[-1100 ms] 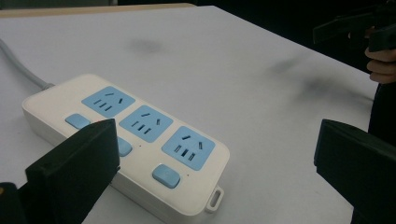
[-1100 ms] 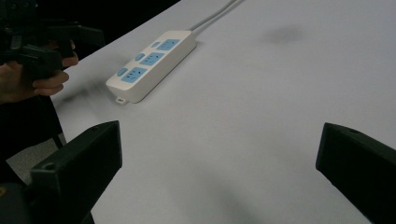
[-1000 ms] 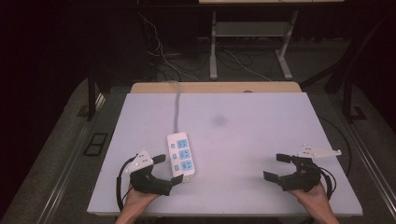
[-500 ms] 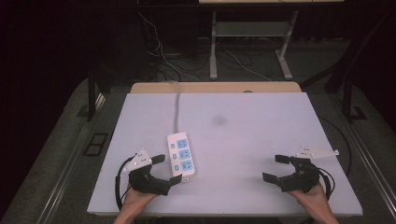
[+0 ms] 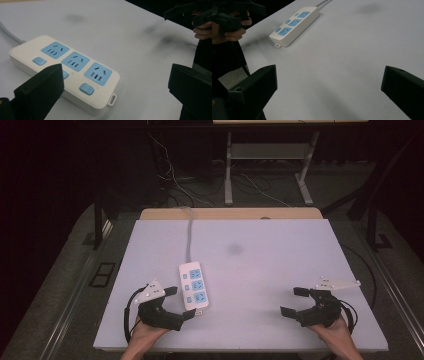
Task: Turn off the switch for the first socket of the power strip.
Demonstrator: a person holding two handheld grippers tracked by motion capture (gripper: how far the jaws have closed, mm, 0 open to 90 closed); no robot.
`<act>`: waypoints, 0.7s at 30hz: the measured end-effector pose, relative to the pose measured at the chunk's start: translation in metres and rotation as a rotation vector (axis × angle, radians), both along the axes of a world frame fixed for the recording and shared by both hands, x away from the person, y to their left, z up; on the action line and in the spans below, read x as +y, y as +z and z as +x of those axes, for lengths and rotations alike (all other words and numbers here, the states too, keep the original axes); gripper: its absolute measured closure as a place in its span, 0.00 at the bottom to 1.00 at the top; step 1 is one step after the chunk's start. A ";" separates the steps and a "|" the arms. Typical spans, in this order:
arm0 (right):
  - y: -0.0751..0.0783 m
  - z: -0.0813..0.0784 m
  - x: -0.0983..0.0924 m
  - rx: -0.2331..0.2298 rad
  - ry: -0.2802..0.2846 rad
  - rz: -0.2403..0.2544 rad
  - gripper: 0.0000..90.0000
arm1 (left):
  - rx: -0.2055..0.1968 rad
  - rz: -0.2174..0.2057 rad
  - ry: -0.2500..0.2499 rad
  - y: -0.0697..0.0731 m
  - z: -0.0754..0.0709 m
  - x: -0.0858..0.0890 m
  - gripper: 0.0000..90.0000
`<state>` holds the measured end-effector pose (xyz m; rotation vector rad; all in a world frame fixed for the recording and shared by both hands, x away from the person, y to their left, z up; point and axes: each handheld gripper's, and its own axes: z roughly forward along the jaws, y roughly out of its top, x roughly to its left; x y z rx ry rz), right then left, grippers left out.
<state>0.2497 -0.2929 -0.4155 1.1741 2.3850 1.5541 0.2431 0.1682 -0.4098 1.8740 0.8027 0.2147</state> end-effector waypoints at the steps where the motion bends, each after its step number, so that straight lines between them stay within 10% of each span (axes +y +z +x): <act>1: 0.000 0.000 0.000 0.003 0.000 -0.001 0.00 | 0.006 0.003 0.000 0.001 0.000 0.000 0.00; 21: -0.001 0.000 0.000 0.020 0.003 -0.002 0.00 | 0.054 0.044 -0.027 0.013 0.011 -0.002 0.00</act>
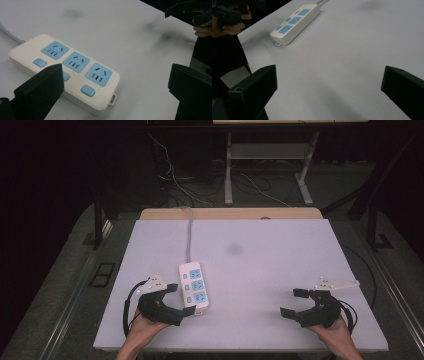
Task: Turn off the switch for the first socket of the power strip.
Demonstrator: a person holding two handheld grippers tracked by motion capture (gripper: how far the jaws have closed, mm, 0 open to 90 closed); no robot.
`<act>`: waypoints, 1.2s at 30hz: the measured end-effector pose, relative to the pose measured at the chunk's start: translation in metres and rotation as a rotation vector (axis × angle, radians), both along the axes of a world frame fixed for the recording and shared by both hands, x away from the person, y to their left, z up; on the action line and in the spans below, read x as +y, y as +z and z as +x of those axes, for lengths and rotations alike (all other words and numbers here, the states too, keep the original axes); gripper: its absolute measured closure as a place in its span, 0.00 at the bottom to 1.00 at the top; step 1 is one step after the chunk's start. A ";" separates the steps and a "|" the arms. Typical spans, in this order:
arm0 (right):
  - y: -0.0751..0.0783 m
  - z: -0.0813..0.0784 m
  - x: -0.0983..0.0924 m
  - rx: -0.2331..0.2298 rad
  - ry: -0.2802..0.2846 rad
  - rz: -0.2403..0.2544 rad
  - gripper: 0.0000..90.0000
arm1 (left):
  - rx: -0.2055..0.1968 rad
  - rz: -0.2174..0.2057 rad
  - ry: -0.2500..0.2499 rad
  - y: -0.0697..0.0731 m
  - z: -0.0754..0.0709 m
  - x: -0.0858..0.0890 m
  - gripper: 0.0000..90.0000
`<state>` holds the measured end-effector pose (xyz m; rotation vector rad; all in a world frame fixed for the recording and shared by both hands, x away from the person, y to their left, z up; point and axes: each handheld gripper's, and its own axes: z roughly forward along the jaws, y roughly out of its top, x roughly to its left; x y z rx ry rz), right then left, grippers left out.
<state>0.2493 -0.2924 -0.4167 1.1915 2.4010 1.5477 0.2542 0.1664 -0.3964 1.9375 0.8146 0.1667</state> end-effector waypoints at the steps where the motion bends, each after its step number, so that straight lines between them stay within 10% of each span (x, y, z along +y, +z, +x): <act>1: 0.000 0.000 0.000 0.000 0.000 0.000 0.00 | 0.002 0.002 0.000 0.000 0.001 0.000 0.00; 36: -0.001 0.000 0.001 0.004 -0.001 -0.014 0.00 | 0.055 0.092 -0.029 0.018 0.038 0.002 0.00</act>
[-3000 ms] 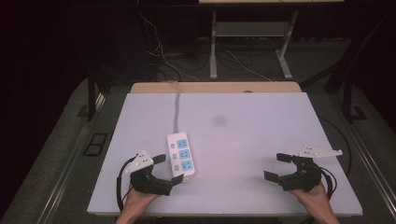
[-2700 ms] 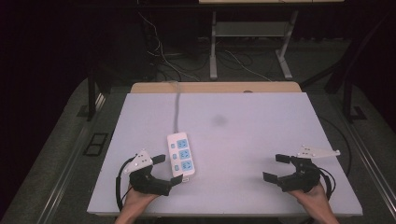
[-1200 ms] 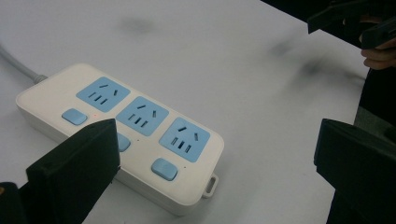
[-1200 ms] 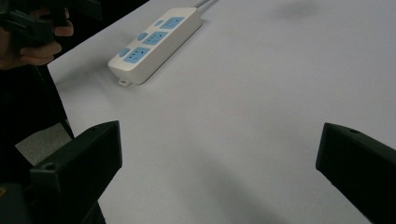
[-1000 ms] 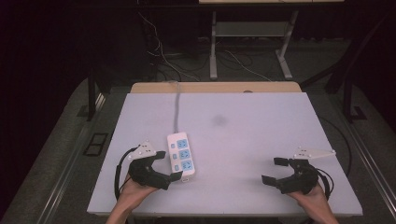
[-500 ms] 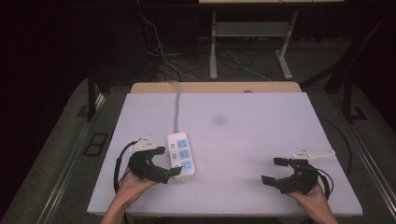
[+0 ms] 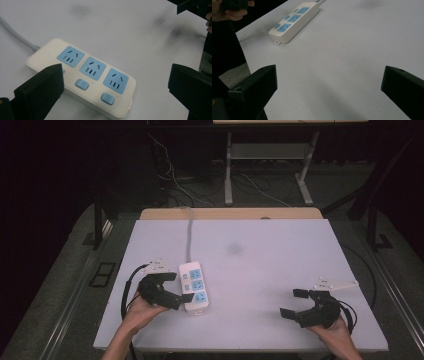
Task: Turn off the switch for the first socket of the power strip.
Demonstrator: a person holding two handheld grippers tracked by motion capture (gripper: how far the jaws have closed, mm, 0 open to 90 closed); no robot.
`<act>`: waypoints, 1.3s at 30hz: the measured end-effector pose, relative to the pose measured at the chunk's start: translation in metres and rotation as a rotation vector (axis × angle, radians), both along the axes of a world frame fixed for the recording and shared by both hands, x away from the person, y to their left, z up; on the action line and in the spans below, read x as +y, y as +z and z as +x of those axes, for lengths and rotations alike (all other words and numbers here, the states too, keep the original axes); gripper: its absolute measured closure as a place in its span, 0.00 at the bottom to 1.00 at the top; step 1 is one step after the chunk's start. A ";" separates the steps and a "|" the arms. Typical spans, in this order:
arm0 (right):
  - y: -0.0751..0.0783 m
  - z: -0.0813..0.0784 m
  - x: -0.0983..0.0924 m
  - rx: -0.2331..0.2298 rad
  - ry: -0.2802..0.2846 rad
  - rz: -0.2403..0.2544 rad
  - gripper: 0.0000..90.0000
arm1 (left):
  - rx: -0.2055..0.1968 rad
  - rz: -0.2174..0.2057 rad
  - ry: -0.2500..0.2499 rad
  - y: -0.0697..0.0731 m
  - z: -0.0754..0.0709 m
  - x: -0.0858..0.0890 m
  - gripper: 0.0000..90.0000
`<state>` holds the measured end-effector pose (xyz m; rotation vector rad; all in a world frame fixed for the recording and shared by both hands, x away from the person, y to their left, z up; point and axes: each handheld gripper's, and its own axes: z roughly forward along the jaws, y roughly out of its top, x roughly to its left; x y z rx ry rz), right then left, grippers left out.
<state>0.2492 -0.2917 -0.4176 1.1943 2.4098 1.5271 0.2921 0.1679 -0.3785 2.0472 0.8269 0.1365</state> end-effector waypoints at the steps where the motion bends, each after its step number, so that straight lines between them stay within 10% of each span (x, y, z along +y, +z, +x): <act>1: 0.000 0.000 0.000 0.000 0.002 -0.001 0.00 | 0.002 0.005 -0.004 0.001 0.001 0.000 0.00; 39: -0.002 0.001 0.000 0.005 0.007 -0.001 0.00 | 0.008 0.089 -0.034 0.020 0.041 0.005 0.00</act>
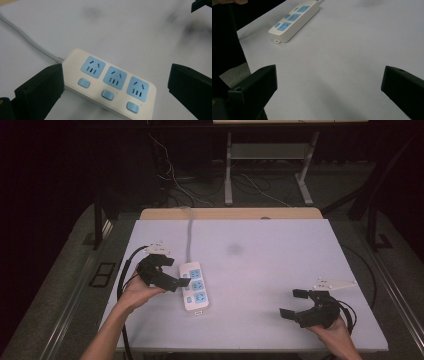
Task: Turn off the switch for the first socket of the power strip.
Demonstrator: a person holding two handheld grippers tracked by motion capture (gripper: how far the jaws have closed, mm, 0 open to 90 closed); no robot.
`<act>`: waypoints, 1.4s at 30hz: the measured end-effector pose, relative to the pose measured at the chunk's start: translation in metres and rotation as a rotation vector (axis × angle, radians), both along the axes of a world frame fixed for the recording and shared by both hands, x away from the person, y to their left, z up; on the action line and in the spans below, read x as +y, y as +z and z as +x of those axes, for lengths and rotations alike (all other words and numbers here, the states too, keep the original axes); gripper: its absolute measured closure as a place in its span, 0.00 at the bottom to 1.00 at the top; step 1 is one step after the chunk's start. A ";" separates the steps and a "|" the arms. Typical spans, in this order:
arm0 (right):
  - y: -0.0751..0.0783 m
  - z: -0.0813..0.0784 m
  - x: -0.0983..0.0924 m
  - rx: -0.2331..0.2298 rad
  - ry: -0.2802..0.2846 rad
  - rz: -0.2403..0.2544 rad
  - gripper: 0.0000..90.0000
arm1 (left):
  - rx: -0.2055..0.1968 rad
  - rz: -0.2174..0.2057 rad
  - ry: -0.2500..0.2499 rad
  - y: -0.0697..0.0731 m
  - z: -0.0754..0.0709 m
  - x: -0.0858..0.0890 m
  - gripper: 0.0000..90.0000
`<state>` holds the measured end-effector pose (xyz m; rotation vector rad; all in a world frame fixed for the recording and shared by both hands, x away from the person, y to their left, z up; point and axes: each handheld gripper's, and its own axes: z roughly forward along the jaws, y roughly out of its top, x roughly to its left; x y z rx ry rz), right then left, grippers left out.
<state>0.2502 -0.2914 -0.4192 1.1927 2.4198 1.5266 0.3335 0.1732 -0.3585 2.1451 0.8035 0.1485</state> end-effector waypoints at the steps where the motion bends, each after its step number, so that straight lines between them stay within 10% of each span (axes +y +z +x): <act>1: 0.000 0.000 0.000 0.001 0.000 -0.001 0.00 | -0.003 0.000 0.001 0.000 0.001 0.000 0.00; 31: -0.002 0.000 0.002 0.010 0.012 -0.018 0.00 | 0.052 0.019 0.039 -0.017 0.037 0.011 0.02; 42: -0.002 0.000 0.003 0.011 0.015 -0.023 0.00 | 0.069 0.010 0.051 -0.022 0.044 0.014 0.17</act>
